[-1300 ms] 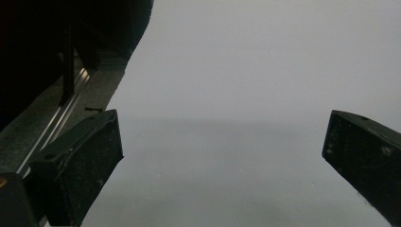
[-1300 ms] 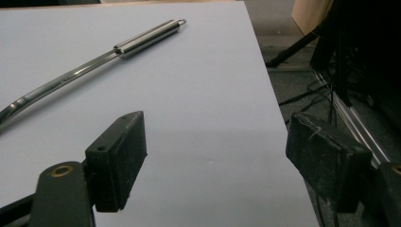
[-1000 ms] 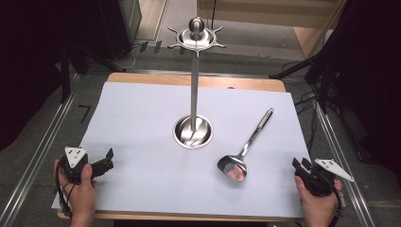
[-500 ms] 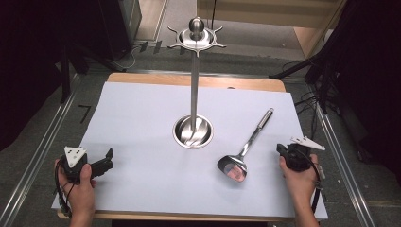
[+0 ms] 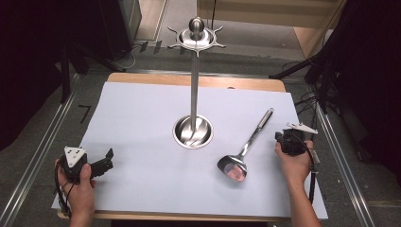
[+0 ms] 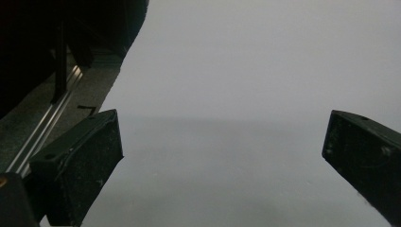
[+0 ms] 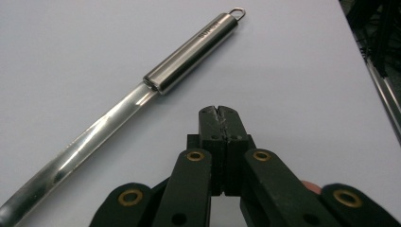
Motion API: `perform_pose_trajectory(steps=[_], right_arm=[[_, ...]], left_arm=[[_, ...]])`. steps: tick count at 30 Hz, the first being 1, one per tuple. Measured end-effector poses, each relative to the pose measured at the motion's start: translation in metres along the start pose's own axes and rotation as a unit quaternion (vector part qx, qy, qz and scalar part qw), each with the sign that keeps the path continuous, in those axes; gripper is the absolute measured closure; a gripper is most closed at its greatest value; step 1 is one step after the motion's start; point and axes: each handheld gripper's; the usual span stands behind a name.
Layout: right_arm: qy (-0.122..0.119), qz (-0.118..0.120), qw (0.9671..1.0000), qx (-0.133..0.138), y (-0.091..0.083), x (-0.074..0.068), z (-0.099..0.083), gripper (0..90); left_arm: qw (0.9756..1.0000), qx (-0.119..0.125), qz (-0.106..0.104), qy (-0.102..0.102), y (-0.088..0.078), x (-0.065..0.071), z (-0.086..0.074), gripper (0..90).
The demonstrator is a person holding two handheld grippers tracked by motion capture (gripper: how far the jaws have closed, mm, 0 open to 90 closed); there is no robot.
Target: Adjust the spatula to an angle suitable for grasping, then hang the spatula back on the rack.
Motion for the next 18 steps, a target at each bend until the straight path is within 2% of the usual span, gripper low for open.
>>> perform_pose_trajectory(steps=[1,5,7,8,9,11,12,13,15,17,18], right_arm=[[-0.001,0.007,1.0000,-0.001,0.002,-0.001,0.001,90.0],[-0.004,0.003,1.0000,0.005,0.006,-0.004,0.005,90.0],[0.003,-0.002,1.0000,-0.003,0.012,-0.003,0.008,90.0],[0.012,-0.001,0.9999,-0.006,0.014,-0.001,0.009,90.0],[0.037,0.008,0.9992,-0.013,0.020,0.001,0.013,90.0],[0.042,0.010,0.9989,-0.016,0.021,0.003,0.014,90.0],[0.055,0.012,0.9982,-0.022,0.024,0.003,0.015,90.0],[0.044,0.009,0.9983,-0.037,0.030,0.002,0.016,90.0],[0.043,0.008,0.9982,-0.041,0.034,0.000,0.019,90.0],[0.056,0.008,0.9974,-0.044,0.037,0.000,0.021,90.0],[0.056,0.006,0.9975,-0.044,0.039,0.000,0.022,90.0]], left_arm=[[1.0000,0.000,0.000,0.001,0.000,0.000,0.000,0.0],[1.0000,-0.002,-0.001,0.002,0.000,0.000,0.000,0.0],[1.0000,-0.001,-0.001,0.001,0.000,0.000,0.000,0.0],[1.0000,-0.001,-0.001,0.001,0.000,0.000,0.000,0.0],[1.0000,-0.001,-0.001,0.001,0.000,0.000,0.000,0.0],[1.0000,0.000,-0.001,0.001,0.000,0.000,0.000,0.0],[1.0000,-0.002,-0.002,0.002,0.000,0.000,0.000,0.0],[1.0000,-0.003,-0.002,0.001,0.001,0.000,0.000,0.0],[1.0000,-0.005,-0.001,-0.001,0.001,0.000,0.000,0.0],[1.0000,-0.005,-0.001,-0.001,0.001,-0.001,0.000,0.0],[1.0000,-0.005,-0.002,-0.001,0.001,-0.001,0.000,0.0]])
Point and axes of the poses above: each handheld gripper's, and its own axes: y roughly forward along the jaws, z roughly out of its top, x roughly to its right, and after that the axes turned 8 degrees about x, right-handed
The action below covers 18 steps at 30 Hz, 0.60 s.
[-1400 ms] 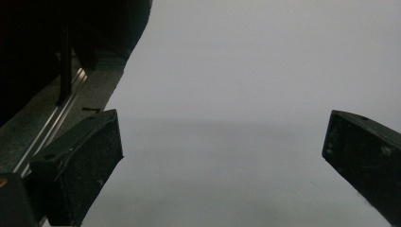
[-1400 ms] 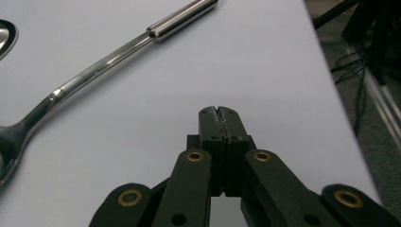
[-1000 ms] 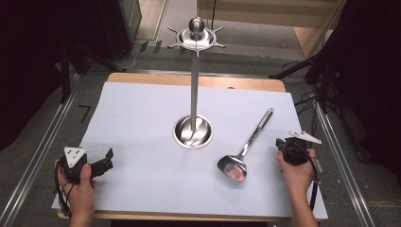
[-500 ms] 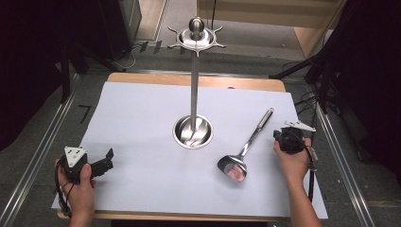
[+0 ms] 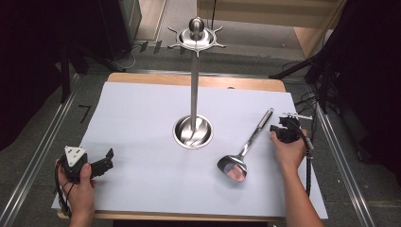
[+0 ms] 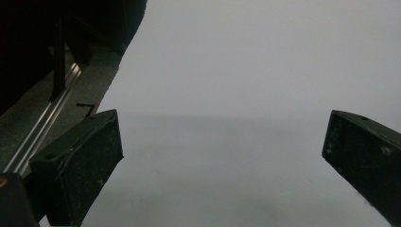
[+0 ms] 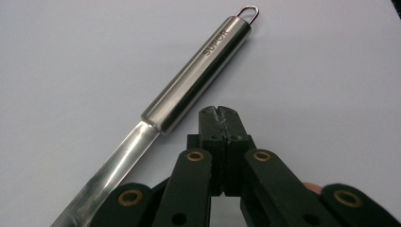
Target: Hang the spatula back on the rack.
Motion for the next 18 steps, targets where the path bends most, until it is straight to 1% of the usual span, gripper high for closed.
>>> perform_pose_trajectory(steps=[1,3,4,6,9,11,14,15,18], right_arm=[[-0.002,-0.004,1.0000,-0.001,0.001,0.000,0.001,90.0],[0.005,-0.005,1.0000,-0.002,0.005,-0.001,0.003,90.0],[0.001,-0.008,1.0000,-0.002,0.007,-0.001,0.003,90.0],[0.002,-0.011,0.9999,-0.002,0.010,-0.003,0.005,90.0],[0.006,-0.021,0.9998,-0.003,0.016,-0.004,0.006,90.0],[0.007,-0.032,0.9994,-0.012,0.020,-0.003,0.006,90.0],[0.017,-0.020,0.9996,-0.011,0.022,-0.004,0.007,90.0],[0.016,-0.013,0.9997,-0.011,0.023,-0.005,0.008,90.0],[0.004,-0.017,0.9998,-0.014,0.026,-0.010,0.010,90.0]], left_arm=[[1.0000,0.000,0.000,0.000,0.000,0.000,0.000,0.0],[1.0000,0.001,-0.001,0.001,0.000,0.000,0.000,0.0],[1.0000,0.001,-0.001,0.000,0.000,0.000,0.000,0.0],[1.0000,0.001,-0.001,0.002,0.000,0.000,0.000,0.0],[1.0000,-0.001,0.000,0.001,0.000,0.000,0.000,0.0],[1.0000,0.001,-0.001,0.003,0.000,0.000,0.000,0.3],[1.0000,0.002,-0.001,0.003,0.000,0.000,0.000,0.3],[1.0000,0.001,0.000,0.002,0.000,0.001,0.000,0.3],[1.0000,-0.002,0.001,0.004,0.001,0.001,0.000,0.3]])
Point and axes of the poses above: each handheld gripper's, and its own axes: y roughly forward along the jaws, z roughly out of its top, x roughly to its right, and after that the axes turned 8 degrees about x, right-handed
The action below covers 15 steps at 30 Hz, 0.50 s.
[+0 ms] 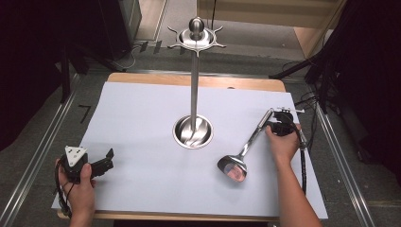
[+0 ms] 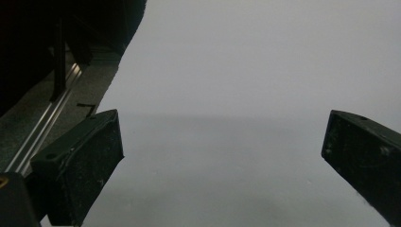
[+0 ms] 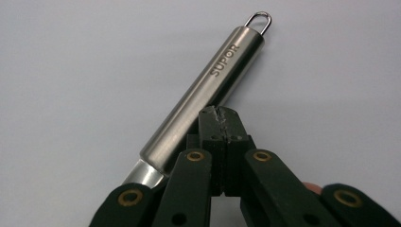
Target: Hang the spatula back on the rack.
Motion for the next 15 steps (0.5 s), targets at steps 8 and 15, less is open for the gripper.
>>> perform_pose_trajectory(steps=[8,15], right_arm=[[0.020,0.009,0.9998,0.001,0.008,-0.003,0.000,90.0],[-0.003,0.023,0.9997,-0.001,0.015,-0.019,0.004,90.0]], left_arm=[[1.0000,0.000,0.000,0.000,0.000,0.000,0.000,0.3],[1.0000,-0.001,0.000,-0.001,0.000,0.000,0.000,0.4]])
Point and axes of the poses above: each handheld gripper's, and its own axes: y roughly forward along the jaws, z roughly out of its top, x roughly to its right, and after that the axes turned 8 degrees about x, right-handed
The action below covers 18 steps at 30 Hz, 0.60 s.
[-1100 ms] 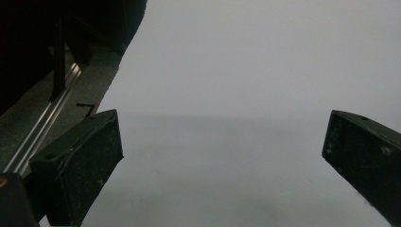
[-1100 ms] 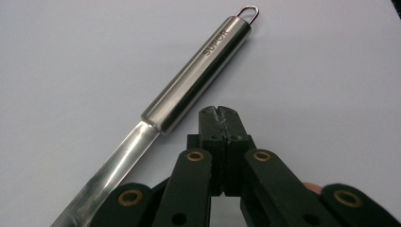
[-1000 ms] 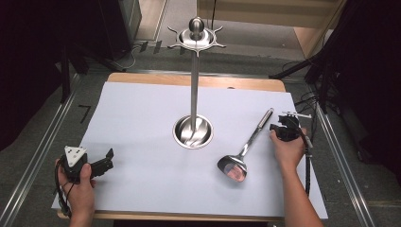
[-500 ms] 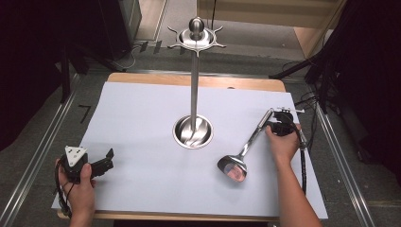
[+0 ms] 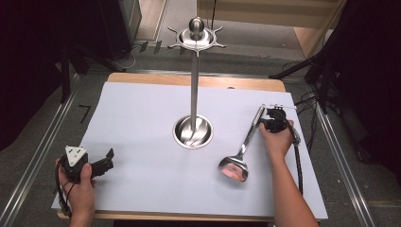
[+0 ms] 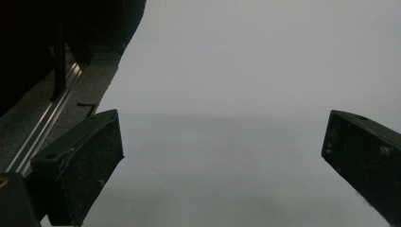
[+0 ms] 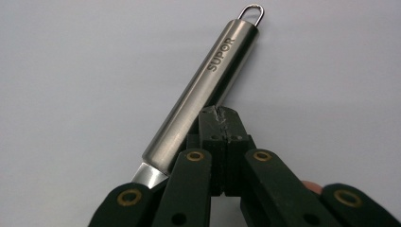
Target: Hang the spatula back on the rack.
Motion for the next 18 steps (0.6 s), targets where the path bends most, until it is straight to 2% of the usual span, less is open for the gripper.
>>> perform_pose_trajectory(steps=[3,8,18], right_arm=[[0.001,0.001,1.0000,-0.001,0.002,-0.002,0.000,90.0],[-0.017,0.006,0.9998,-0.003,0.007,-0.015,0.001,90.0],[-0.030,0.019,0.9994,0.003,0.012,-0.030,0.001,90.0]], left_arm=[[1.0000,0.000,0.000,0.000,0.000,0.000,0.000,0.3],[1.0000,-0.002,-0.001,-0.001,0.000,0.000,0.000,0.3],[1.0000,-0.002,-0.001,-0.002,0.001,-0.001,0.000,0.3]])
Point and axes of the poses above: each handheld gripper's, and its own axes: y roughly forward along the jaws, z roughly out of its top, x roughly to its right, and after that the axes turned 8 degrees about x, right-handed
